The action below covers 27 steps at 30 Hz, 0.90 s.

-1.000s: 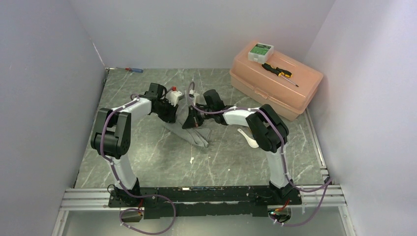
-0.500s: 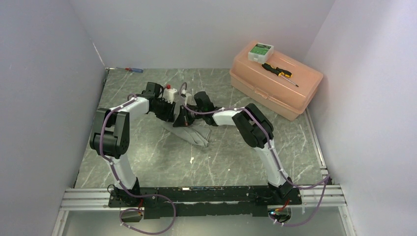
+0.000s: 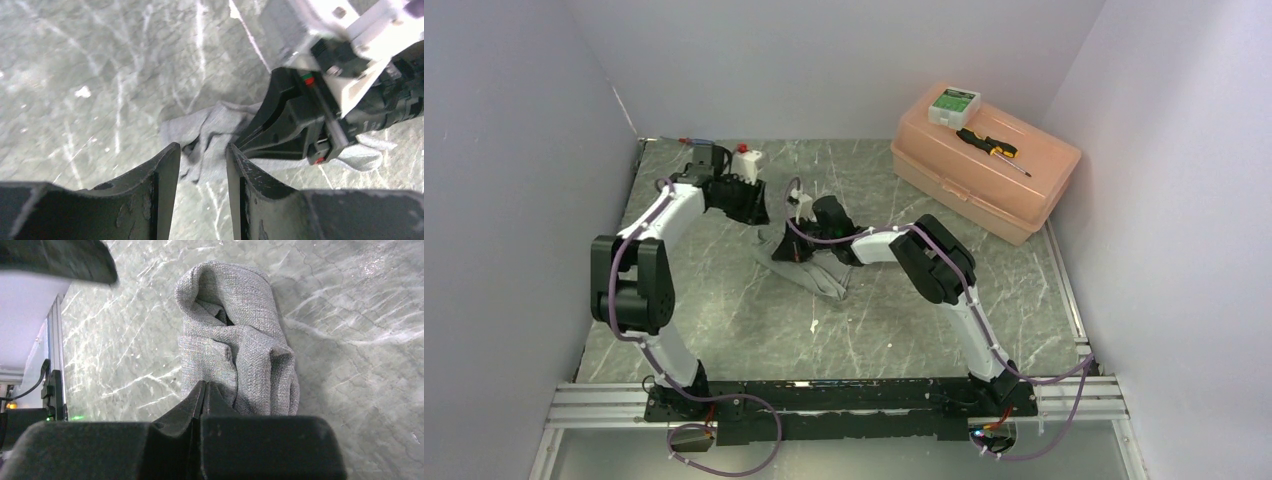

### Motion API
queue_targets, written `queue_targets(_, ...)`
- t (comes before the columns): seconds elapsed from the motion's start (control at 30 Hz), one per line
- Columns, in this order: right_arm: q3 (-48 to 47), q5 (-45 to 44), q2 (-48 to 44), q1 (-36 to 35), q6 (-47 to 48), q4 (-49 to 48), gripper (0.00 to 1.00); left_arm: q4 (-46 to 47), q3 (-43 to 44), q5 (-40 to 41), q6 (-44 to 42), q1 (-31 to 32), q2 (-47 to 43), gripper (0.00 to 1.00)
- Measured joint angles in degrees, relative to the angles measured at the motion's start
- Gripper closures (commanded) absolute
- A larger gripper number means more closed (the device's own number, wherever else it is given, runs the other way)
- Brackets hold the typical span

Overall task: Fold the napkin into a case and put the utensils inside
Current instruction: Smooth out the smaller rectangle-folded napkin at the center of the board.

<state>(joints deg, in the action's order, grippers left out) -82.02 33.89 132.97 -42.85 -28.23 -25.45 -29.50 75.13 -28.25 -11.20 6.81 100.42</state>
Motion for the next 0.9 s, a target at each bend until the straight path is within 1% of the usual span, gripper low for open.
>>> queue_targets(0.1, 1.29, -0.68, -0.33, -0.13, -0.24, -2.14, 1.0, -1.7, -0.02, -1.2, -1.84, -2.78, -1.6, 0.56)
queue_targets(0.2, 1.75, -0.7, -0.33, -0.11, -0.79, -3.3, 1.0, -0.66, -1.2, -2.4, -5.62, -3.78, -1.64, 0.56)
queue_targets(0.33, 3.19, -0.59, -0.35, 0.07, -2.23, -5.92, 1.0, 0.83, -4.42, -3.39, -11.54, -2.08, -1.51, 0.56)
queue_targets(0.53, 7.34, 0.37, -1.03, 1.33, -6.27, -11.65, 1.0, 3.28, -5.33, -5.14, -18.75, -0.04, -0.44, 0.57)
queue_targets(0.7, 7.74, 1.9, -1.01, 2.19, -9.42, -13.09, 1.0, 5.86, -6.84, -5.29, -25.62, 0.92, -0.39, 0.59)
queue_targets(0.9, 7.74, 3.02, -0.96, 2.75, -12.04, -14.19, 1.0, 8.63, -8.83, -3.23, -32.35, 1.84, 1.29, 0.6)
